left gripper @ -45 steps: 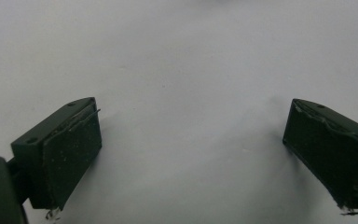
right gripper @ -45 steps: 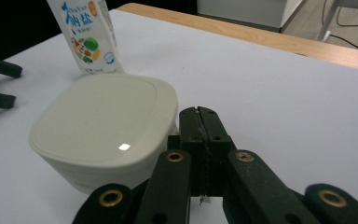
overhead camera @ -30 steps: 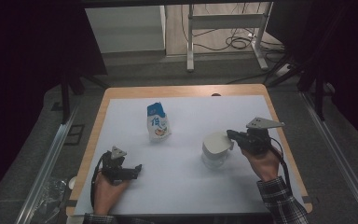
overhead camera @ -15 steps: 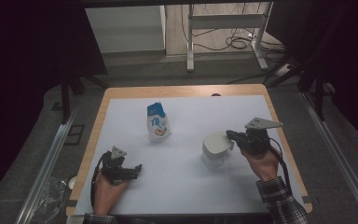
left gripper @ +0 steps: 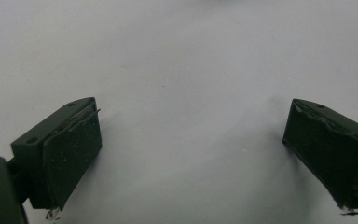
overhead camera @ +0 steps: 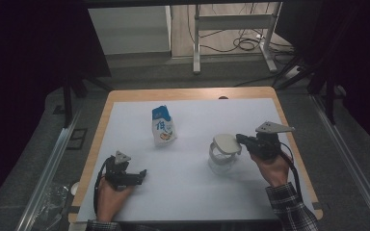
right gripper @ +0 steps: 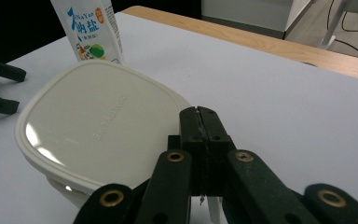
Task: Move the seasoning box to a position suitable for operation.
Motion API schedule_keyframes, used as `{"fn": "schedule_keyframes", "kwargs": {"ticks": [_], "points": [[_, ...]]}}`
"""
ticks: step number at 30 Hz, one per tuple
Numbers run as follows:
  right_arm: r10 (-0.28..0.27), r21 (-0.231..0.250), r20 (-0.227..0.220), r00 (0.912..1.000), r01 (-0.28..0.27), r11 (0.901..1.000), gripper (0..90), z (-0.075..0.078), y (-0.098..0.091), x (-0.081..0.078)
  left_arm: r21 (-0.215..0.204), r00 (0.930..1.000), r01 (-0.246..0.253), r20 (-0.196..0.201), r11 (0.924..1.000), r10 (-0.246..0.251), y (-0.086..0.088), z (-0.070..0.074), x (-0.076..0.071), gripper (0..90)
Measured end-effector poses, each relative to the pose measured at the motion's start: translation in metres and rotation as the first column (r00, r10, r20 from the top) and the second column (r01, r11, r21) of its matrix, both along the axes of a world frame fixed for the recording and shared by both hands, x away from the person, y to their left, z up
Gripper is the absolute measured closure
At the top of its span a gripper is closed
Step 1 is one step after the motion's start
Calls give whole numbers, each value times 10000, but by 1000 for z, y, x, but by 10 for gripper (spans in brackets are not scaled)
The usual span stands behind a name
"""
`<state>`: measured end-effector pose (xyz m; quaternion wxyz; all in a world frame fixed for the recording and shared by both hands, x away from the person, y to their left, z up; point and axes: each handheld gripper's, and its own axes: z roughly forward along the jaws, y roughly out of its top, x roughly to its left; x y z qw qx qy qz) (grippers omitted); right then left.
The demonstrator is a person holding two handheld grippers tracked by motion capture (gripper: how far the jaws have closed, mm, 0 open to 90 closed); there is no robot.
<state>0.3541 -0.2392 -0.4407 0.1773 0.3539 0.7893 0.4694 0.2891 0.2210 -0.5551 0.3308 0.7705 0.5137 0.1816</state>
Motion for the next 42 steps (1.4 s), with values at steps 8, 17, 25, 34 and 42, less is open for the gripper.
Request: {"fn": "schedule_keyframes", "kwargs": {"ticks": [8, 17, 25, 34, 42], "points": [[-93, -22, 21, 10000, 93, 10000, 895, -1, -1, 2, -36, 10000, -18, 14, 10000, 18, 0, 0, 0, 39], [-271, -154, -126, 9996, 269, 9995, 895, -11, -3, 4, 9, 10000, 12, -4, 10000, -12, 0, 0, 0, 39], [-239, 49, -165, 9996, 240, 9997, 894, -17, -7, 5, 17, 10000, 10, -15, 10000, -10, 0, 0, 0, 39], [-426, -99, 0, 9991, 426, 9990, 892, -25, -12, 2, 19, 10000, 7, -11, 10000, -7, 0, 0, 0, 39], [-643, -470, 320, 9974, 658, 9967, 827, -28, -17, -3, 54, 10000, 6, -31, 10000, -5, 0, 0, 0, 39]]}}
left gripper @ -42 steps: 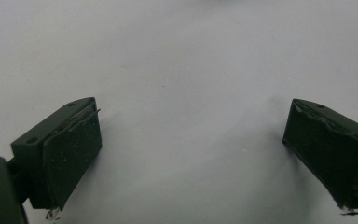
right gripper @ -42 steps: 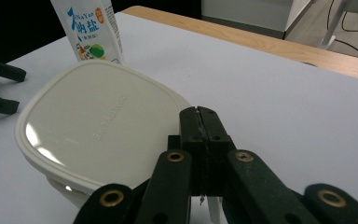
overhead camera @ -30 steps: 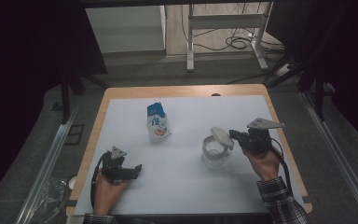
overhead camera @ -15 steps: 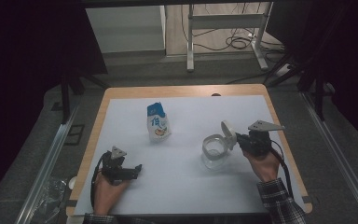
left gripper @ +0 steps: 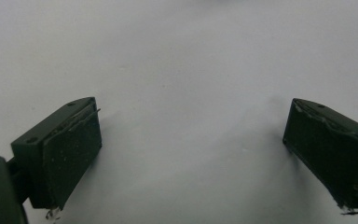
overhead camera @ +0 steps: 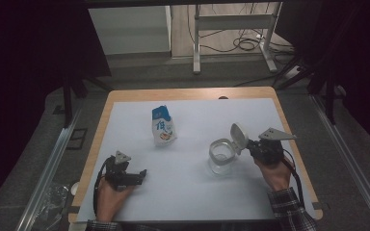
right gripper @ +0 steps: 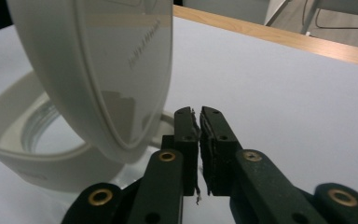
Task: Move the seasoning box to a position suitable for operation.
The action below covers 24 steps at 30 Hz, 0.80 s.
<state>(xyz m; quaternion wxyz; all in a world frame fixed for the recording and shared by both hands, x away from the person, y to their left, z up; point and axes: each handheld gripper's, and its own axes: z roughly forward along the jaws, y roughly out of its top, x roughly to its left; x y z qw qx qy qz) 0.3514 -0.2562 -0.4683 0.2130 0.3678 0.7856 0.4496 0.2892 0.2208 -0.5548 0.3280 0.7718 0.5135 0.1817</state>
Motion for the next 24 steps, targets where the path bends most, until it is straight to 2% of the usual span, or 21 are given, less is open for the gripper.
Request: {"fn": "schedule_keyframes", "kwargs": {"ticks": [8, 12, 16, 18, 21, 22, 24], "points": [[-342, -128, 121, 9993, 343, 9993, 734, -8, -12, -9, -19, 10000, 3, -33, 10000, -3, 0, 0, 0, 39], [-470, -92, 65, 9989, 470, 9989, 649, -15, -20, -16, -40, 10000, 0, -19, 10000, -1, 0, 0, 0, 39], [-559, -380, 42, 9984, 560, 9977, 591, -20, -22, -19, -42, 10000, 1, -11, 10000, -1, 0, 0, 0, 39], [-547, -667, -147, 9984, 536, 9963, 522, -27, -24, -22, -33, 10000, 5, -1, 10000, -5, 0, 0, 0, 39], [-518, -859, -147, 9985, 504, 9950, 478, -30, -25, -23, -19, 10000, 21, 22, 10000, -21, 0, 0, 0, 43], [-583, -1026, -171, 9982, 563, 9931, 432, -35, -25, -24, -18, 10000, 26, 33, 10000, -26, 0, 0, 0, 43], [-505, -976, -305, 9983, 473, 9941, 390, -39, -26, -24, -32, 10000, 32, 28, 10000, -31, 0, 0, 0, 44]]}}
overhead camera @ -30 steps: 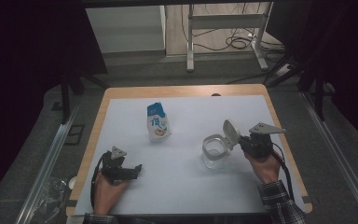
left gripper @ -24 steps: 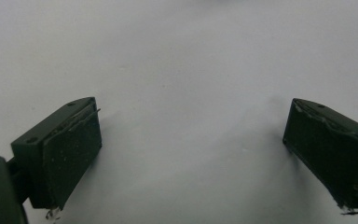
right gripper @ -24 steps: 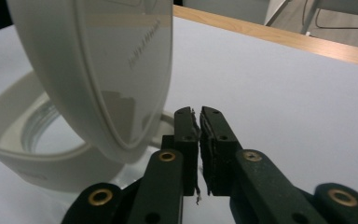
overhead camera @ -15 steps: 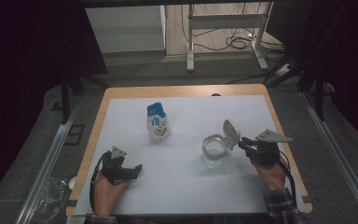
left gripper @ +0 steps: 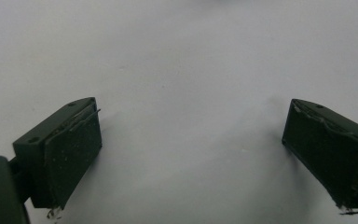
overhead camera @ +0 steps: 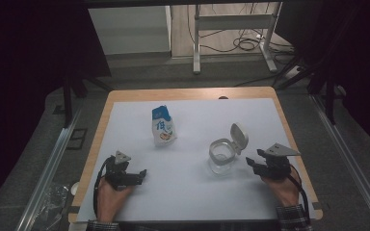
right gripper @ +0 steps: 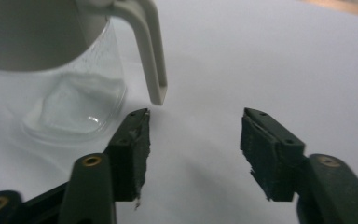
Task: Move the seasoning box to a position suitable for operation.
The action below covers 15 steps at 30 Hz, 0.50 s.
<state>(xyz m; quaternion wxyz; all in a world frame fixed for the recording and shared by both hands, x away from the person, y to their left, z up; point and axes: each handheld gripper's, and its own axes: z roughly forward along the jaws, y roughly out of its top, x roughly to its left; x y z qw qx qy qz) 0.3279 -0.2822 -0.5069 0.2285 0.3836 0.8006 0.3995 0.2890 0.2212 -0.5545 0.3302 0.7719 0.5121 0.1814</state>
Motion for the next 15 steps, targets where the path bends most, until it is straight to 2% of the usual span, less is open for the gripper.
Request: {"fn": "schedule_keyframes", "kwargs": {"ticks": [2, 3, 5, 10, 15], "points": [[52, 9, -55, 10000, -52, 10000, 371, -2, 0, 0, 5, 10000, 9, 2, 10000, -9, 0, 0, 0, 44], [130, -47, -263, 9996, -131, 9999, 331, -4, 0, 1, 11, 10000, 34, 15, 10000, -34, 0, 0, 0, 44], [212, -204, -406, 9990, -220, 9996, 294, -6, 0, 1, -6, 9999, 117, 39, 9999, -117, 0, 0, 0, 47], [389, -309, -797, 9961, -415, 9987, 237, -10, 1, 1, -13, 9995, 311, 95, 9995, -310, 0, 1, 0, 56], [392, -372, -1026, 9939, -432, 9984, 200, -16, -3, 0, -171, 9980, 500, 399, 9986, -493, 0, 6, -2, 58]]}}
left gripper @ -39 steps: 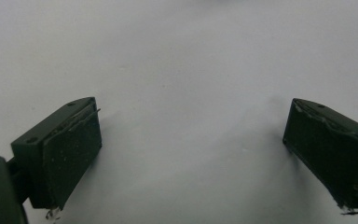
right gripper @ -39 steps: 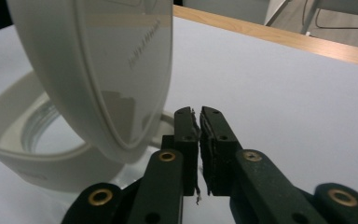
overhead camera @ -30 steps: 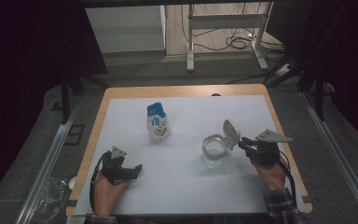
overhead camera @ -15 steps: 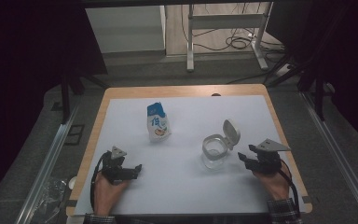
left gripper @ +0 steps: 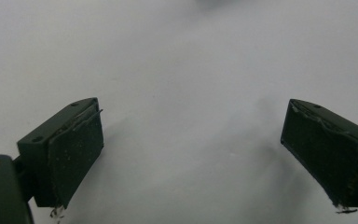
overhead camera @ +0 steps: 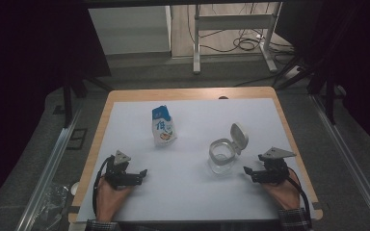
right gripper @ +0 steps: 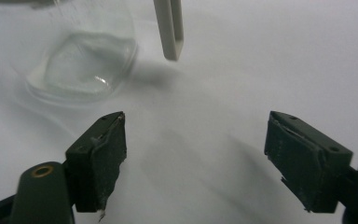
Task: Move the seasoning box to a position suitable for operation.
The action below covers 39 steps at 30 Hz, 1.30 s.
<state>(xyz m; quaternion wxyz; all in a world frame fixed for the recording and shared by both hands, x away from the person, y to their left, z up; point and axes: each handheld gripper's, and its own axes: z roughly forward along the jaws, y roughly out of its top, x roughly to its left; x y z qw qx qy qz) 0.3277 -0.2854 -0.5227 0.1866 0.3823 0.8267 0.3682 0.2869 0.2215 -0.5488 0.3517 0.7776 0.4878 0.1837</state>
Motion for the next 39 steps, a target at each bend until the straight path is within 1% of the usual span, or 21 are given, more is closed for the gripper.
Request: {"fn": "schedule_keyframes", "kwargs": {"ticks": [2, 4, 6, 7, 9, 10, 14, 17, 18, 20, 24, 28, 31, 33, 36, 39], "points": [[-39, 5, -33, 10000, 39, 10000, 196, -1, -1, 0, -33, 10000, 21, 45, 10000, -20, 0, 1, 0, 62], [-96, -98, -138, 9999, 94, 9999, 186, -4, -3, 0, -105, 9998, 173, 104, 9998, -172, -2, 3, 0, 62], [-153, -208, -270, 9995, 148, 9997, 181, -5, -3, 0, -117, 9998, 195, 105, 9997, -194, -3, 4, 0, 62], [-146, -245, -279, 9995, 139, 9996, 180, -5, -2, 0, -246, 9995, 313, 115, 9992, -310, -4, 5, 1, 64], [-172, -455, -248, 9995, 160, 9988, 177, -6, -1, 0, -295, 9993, 366, 101, 9989, -364, -5, 5, 1, 66], [-175, -482, -232, 9996, 163, 9987, 177, -6, 0, 0, -319, 9991, 431, 62, 9986, -430, -6, 5, 3, 66], [-170, -460, -260, 9995, 158, 9988, 176, -6, 0, 0, -320, 9987, 519, 16, 9981, -519, -9, 7, 5, 75], [-171, -482, -236, 9996, 159, 9987, 176, -7, 0, 0, -159, 9979, 647, 52, 9978, -647, -11, 9, 7, 92], [-169, -489, -225, 9996, 158, 9987, 176, -7, 0, 0, -24, 9977, 672, 81, 9977, -672, -12, 11, 9, 94], [-173, -481, -234, 9996, 162, 9987, 176, -7, 0, 0, 111, 9970, 746, 185, 9971, -748, -13, 15, 11, 102], [-179, -484, -225, 9996, 167, 9987, 176, -7, 0, -1, 67, 9944, 958, 444, 9954, -960, -15, 25, 17, 136], [-178, -475, -231, 9996, 167, 9987, 176, -7, 0, -1, 130, 9919, 1142, 537, 9934, -1147, -17, 32, 23, 153], [-178, -473, -238, 9996, 166, 9987, 176, -7, 0, -1, 106, 9906, 1201, 642, 9927, -1206, -18, 37, 27, 177], [-179, -468, -233, 9996, 168, 9988, 176, -7, 0, -1, 10, 9896, 1266, 685, 9920, -1264, -18, 39, 30, 200], [-181, -468, -234, 9996, 170, 9988, 176, -7, 0, -1, -240, 9885, 1338, 737, 9907, -1317, -17, 43, 36, 228], [-180, -465, -237, 9996, 168, 9988, 176, -7, 0, -1, -265, 9869, 1416, 820, 9896, -1390, -18, 47, 41, 261]]}}
